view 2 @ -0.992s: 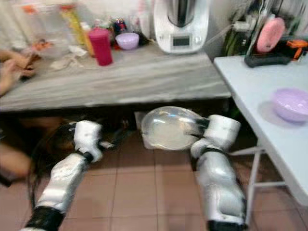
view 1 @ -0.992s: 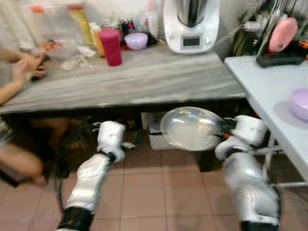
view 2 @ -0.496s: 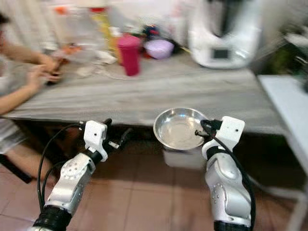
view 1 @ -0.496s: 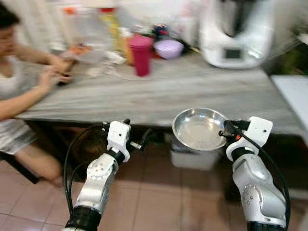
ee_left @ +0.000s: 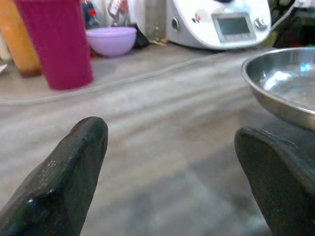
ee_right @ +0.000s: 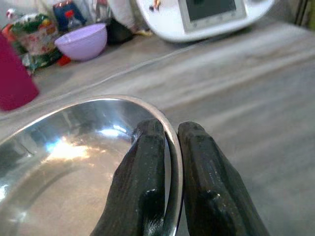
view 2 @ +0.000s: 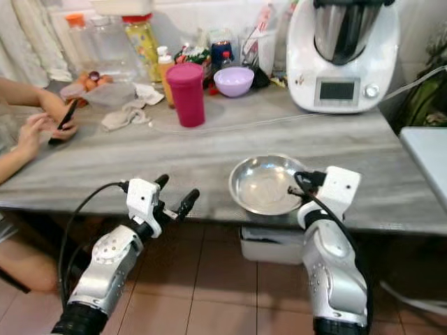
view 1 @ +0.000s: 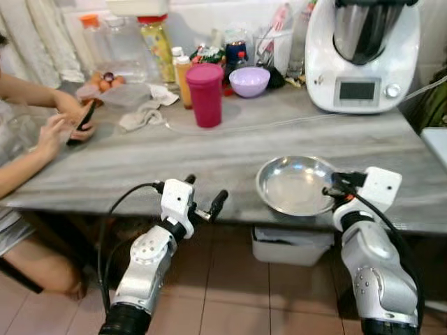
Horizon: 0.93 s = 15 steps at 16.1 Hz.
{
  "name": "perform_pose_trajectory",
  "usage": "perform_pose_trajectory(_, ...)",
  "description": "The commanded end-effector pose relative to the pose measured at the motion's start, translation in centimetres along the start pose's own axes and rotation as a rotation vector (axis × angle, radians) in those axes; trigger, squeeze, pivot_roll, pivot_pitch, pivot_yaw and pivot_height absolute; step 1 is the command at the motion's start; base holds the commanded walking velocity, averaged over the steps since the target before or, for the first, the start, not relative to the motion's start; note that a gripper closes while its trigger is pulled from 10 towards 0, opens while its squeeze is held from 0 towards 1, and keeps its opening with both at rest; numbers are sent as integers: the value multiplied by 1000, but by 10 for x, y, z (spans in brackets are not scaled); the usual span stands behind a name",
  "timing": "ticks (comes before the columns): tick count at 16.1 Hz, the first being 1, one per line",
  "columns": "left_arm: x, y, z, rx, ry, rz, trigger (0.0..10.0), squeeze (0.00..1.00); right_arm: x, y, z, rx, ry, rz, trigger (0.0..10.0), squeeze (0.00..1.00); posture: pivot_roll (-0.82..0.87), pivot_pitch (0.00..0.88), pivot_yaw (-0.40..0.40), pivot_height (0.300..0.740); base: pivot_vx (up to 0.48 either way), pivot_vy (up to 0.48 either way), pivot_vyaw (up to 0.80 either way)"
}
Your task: Setting the table
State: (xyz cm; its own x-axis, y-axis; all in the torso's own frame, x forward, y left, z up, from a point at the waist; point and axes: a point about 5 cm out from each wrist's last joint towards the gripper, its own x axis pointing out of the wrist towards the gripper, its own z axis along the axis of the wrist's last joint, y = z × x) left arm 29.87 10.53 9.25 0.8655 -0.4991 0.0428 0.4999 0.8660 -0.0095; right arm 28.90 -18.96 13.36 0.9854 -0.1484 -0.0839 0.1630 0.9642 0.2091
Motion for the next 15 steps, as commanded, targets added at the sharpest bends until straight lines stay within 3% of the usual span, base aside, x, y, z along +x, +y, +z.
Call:
perform_pose_trajectory(1, -7, 9, -1, 8, 15, 21, 10000, 0, 0, 8, 1, 14, -12, 14, 10000, 0, -291, 0, 64, 740, 0, 0, 0)
perform_pose_trajectory(4, -14, 7, -3, 2, 28, -22, 10000, 0, -1, -4, -2, 14, -8, -55, 10000, 0, -289, 0, 65, 740, 0, 0, 0)
perform_pose_trajectory(8, -33, 10, -7, 3, 73, -168, 10000, 0, 5, -16, -2, 48, 18, -119, 10000, 0, -285, 0, 64, 740, 0, 0, 0)
perform_pose_trajectory(11, -43, 7, -11, 61, 137, -331, 10000, 0, 22, -24, 1, 44, 62, -132, 10000, 0, -288, 0, 70, 740, 0, 0, 0)
perform_pose_trajectory(13, -42, 8, -11, 65, 143, -336, 10000, 0, 35, -27, 3, 14, 69, -146, 10000, 0, -297, 0, 76, 740, 0, 0, 0)
perform_pose_trajectory(15, -39, 5, -10, 46, 135, -338, 10000, 0, 47, -27, -2, 45, 98, -146, 10000, 0, -298, 0, 79, 740, 0, 0, 0)
